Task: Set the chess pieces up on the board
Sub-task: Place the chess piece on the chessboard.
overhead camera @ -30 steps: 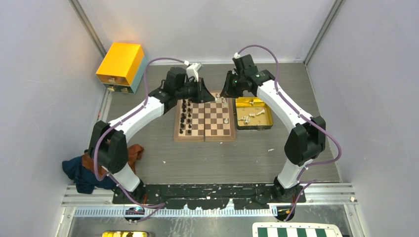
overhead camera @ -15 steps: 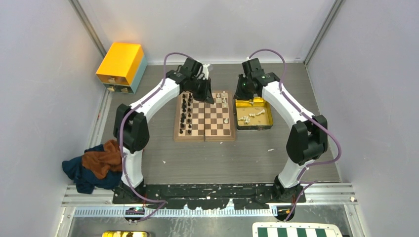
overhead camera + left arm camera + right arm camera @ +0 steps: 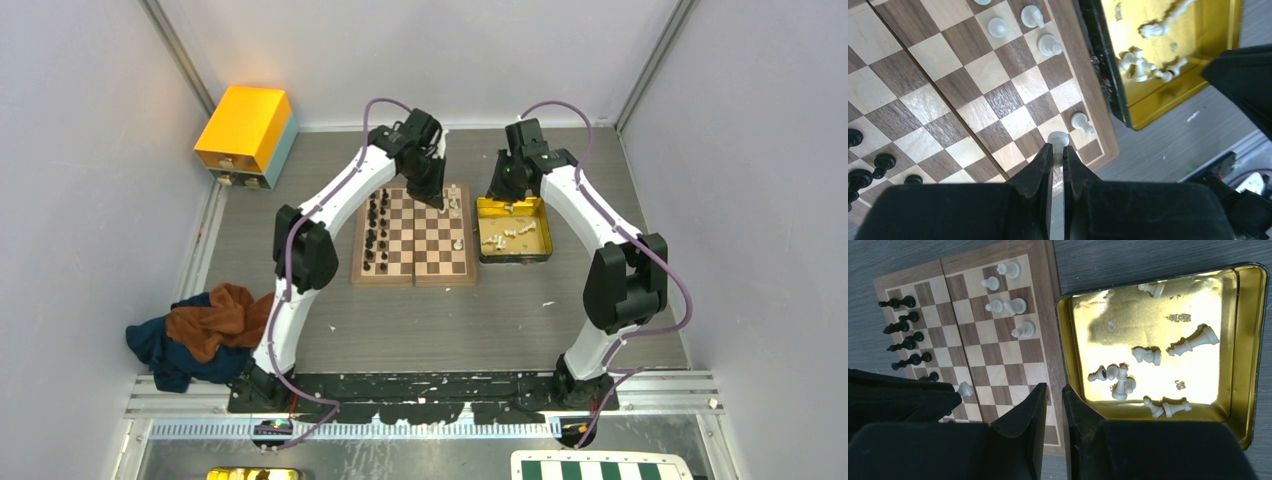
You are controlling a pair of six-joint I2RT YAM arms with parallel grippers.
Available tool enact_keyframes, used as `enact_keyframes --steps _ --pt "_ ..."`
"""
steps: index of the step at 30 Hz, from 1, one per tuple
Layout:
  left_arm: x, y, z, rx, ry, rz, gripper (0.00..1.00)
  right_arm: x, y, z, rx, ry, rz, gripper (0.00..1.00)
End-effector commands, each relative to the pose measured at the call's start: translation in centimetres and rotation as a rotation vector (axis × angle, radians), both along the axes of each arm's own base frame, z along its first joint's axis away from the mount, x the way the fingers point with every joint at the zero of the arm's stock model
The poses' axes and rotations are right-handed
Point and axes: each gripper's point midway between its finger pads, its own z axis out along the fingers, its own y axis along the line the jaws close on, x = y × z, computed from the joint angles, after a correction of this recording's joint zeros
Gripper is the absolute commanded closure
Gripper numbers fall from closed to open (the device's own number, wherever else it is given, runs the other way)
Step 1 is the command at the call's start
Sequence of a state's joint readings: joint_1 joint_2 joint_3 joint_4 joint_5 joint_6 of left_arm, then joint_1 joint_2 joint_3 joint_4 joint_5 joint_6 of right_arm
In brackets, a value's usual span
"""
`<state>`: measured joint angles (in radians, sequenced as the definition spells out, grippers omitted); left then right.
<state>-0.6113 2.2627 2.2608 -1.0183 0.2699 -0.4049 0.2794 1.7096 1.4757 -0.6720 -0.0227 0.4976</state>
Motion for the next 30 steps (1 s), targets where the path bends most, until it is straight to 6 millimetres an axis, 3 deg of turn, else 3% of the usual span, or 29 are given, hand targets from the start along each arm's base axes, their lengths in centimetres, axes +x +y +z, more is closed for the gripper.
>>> enact_keyframes --steps 1,10,18,30 --pt "-0.4 0.7 -1.2 0.122 0.009 0.001 1.00 0.9 -0.5 3.0 0.010 -0.111 -0.010 0.76" --pt "0.8 0.9 -3.6 0.246 -0.040 0.081 1.00 1.5 -0.4 2.9 0.021 -0.111 -0.015 0.76" --pt "2.2 0.6 -4.1 0.272 -0.099 0.133 1.00 1.2 -0.5 2.5 0.019 -0.106 -0.012 0.76" --pt "1.9 0.6 -5.5 0.294 -0.077 0.113 1.00 1.2 -0.3 2.0 0.026 -0.096 -0.011 0.76"
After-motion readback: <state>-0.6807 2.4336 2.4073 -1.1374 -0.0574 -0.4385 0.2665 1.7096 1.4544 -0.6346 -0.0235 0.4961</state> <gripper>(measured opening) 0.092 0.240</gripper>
